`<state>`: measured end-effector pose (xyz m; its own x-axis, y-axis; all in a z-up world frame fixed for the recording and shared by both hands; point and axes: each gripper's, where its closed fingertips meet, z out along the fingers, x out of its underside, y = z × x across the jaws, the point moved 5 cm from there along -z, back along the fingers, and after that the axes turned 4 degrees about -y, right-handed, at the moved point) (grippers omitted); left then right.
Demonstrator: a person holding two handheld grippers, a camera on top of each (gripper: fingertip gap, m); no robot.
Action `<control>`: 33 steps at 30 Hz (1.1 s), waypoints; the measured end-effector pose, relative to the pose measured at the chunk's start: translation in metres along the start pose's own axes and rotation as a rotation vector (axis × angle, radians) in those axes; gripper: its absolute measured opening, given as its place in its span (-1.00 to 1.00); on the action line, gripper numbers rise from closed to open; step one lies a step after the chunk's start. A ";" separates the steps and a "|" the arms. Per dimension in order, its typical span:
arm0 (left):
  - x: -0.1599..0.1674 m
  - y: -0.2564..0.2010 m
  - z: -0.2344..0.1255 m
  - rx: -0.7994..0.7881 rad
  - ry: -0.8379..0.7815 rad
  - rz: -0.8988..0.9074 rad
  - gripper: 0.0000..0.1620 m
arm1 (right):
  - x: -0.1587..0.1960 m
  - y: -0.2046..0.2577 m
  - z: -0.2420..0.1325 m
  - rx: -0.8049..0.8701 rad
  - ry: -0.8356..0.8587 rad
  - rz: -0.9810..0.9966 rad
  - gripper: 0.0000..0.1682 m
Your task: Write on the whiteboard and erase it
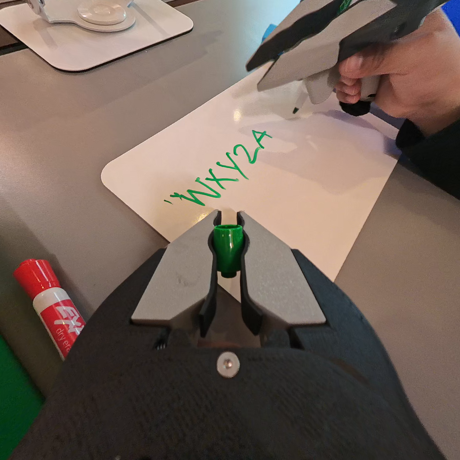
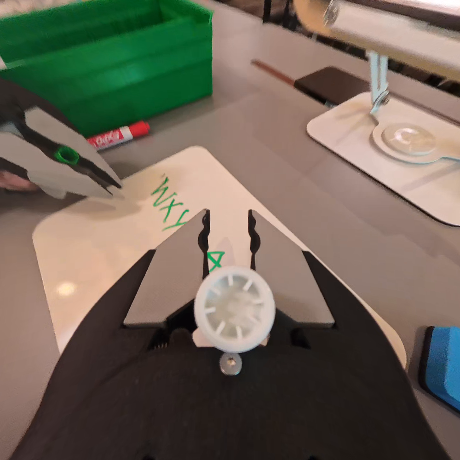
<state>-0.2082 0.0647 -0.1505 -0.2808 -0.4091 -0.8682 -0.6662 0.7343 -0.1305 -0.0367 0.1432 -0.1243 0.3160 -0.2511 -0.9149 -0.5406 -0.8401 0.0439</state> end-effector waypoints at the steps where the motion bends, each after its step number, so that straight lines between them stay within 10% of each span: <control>1: 0.000 0.000 0.000 0.001 0.002 0.001 -0.88 | 0.004 0.001 0.002 -0.006 0.031 -0.011 -0.67; 18: 0.002 -0.002 0.002 0.005 0.024 0.015 -0.88 | -0.022 0.006 -0.006 -0.219 -0.261 0.173 -0.67; 33: 0.002 -0.002 0.003 0.007 0.028 0.012 -0.88 | -0.009 0.014 0.019 -0.172 -0.128 0.007 -0.67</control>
<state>-0.2053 0.0636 -0.1535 -0.3077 -0.4151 -0.8561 -0.6577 0.7430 -0.1238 -0.0617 0.1430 -0.1227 0.2046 -0.2034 -0.9575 -0.3976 -0.9111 0.1085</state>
